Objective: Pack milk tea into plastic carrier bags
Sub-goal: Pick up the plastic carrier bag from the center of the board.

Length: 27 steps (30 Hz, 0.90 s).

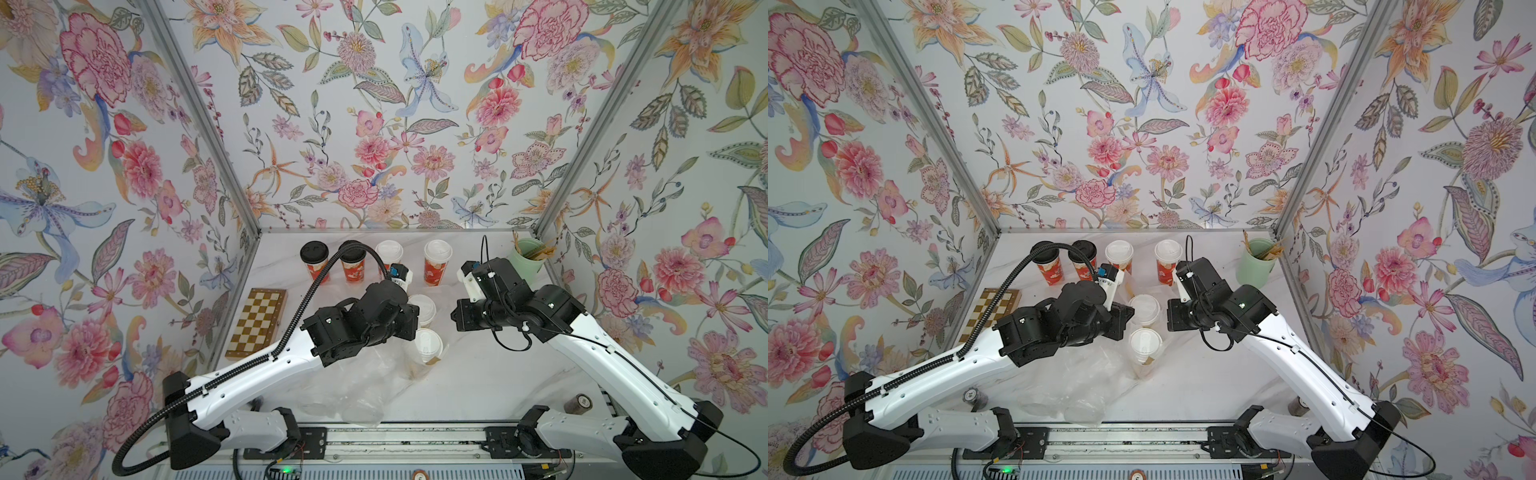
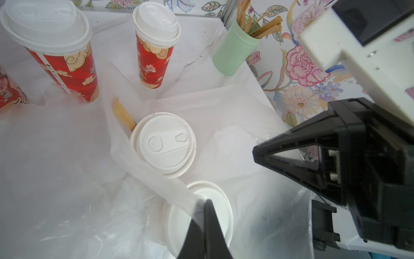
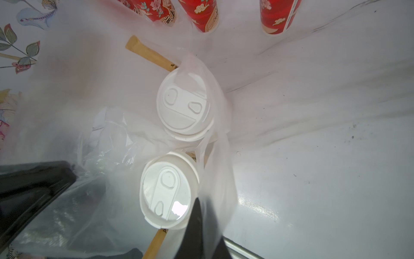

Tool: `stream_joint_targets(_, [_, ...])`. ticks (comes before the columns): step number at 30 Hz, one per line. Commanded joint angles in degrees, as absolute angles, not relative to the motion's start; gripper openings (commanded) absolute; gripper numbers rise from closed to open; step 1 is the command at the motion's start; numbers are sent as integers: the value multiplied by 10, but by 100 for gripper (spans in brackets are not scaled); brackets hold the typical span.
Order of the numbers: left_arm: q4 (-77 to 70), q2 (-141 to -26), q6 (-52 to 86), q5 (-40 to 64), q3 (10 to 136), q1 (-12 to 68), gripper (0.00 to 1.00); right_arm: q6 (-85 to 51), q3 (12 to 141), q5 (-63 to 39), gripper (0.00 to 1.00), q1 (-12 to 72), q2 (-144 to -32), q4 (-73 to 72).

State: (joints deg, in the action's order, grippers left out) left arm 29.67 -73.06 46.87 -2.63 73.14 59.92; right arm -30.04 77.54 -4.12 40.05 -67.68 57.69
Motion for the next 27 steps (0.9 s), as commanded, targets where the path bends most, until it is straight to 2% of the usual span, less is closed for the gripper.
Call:
stream_joint_targets(1, [253,-743,451,0,761,588,0,-280,812,-43,0,378,-659,576])
stream_joint_targets(9, [215,-818,417,46,849,578,0,-241,857,-37,0,290,-657,603])
stream_joint_targets(18, [134,-948,370,67,942,552,0,-166,907,-26,0,133,-687,597])
stream_joint_targets(27, [-14,-1070,320,102,1036,495,0,-156,879,-48,0,7,-729,425])
